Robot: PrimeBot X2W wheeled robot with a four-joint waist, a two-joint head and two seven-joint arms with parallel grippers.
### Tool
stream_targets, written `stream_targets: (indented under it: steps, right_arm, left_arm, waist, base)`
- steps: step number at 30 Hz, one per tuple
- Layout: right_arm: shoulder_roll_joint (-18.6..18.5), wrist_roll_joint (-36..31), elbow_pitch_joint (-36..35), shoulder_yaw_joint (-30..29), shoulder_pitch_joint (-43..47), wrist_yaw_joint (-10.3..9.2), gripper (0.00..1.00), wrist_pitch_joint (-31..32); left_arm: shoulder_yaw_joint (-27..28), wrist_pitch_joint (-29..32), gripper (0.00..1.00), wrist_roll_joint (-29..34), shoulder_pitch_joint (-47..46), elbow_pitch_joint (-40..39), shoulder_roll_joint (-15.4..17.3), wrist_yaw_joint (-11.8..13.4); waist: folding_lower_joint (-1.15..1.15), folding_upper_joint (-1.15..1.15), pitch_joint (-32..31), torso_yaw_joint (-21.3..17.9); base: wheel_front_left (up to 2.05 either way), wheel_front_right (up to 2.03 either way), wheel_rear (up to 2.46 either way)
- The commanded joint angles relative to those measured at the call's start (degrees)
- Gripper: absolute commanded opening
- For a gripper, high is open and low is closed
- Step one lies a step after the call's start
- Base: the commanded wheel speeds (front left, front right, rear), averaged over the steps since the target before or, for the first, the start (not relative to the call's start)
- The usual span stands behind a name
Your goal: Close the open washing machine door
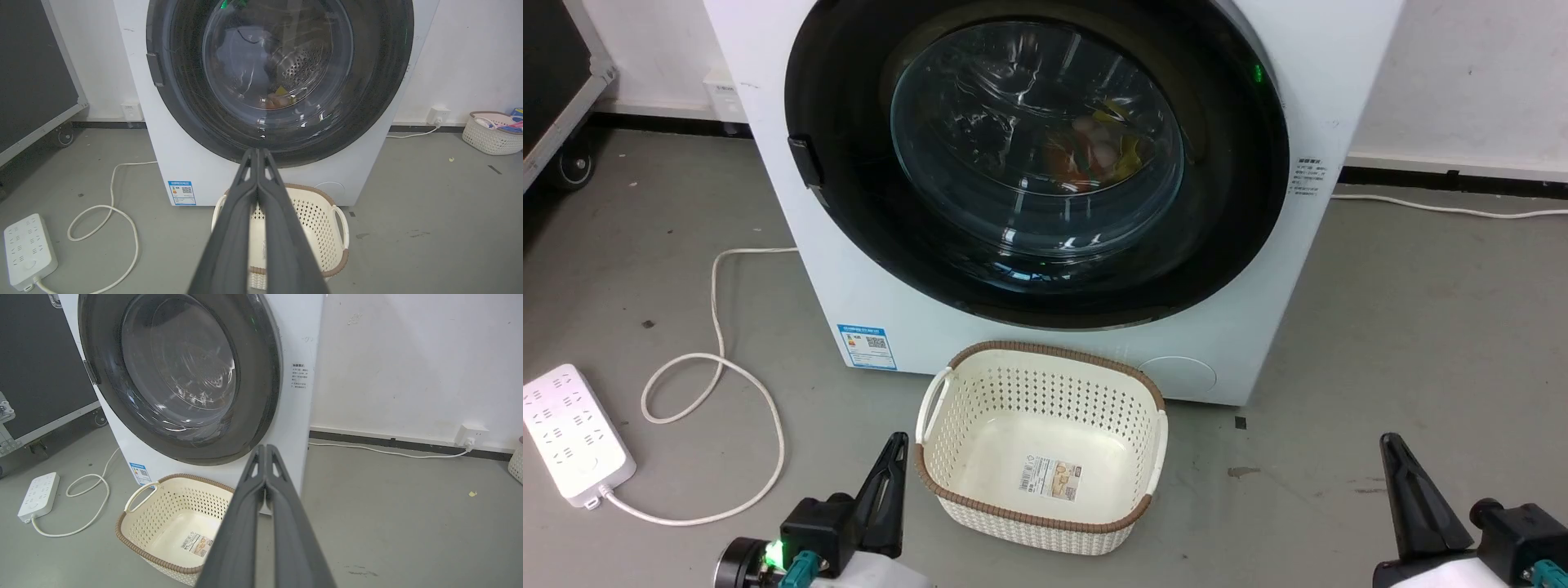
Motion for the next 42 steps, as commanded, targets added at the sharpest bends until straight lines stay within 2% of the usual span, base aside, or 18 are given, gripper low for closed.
stream_targets:
  steps: [1, 42]
  right_arm:
    - [0.0, -0.4, -0.4, 0.2, -0.5, -0.01, 0.00, 0.5]
    - [0.1, -1.6, -2.1, 2.5, -1.8, -0.02, 0.00, 5.1]
  left_arm:
    - [0.4, 0.3, 0.00, 0.4, 0.0, -0.5, -0.2, 0.4]
    - [3.2, 5.1, 0.00, 2.6, 0.0, -3.9, -0.6, 1.3]
  waist:
    - [0.00, 0.00, 0.0, 0.0]
    - [0.00, 0.00, 0.3, -0.2]
  base:
    - [0.00, 0.00, 0.00]
    - [0.00, 0.00, 0.00]
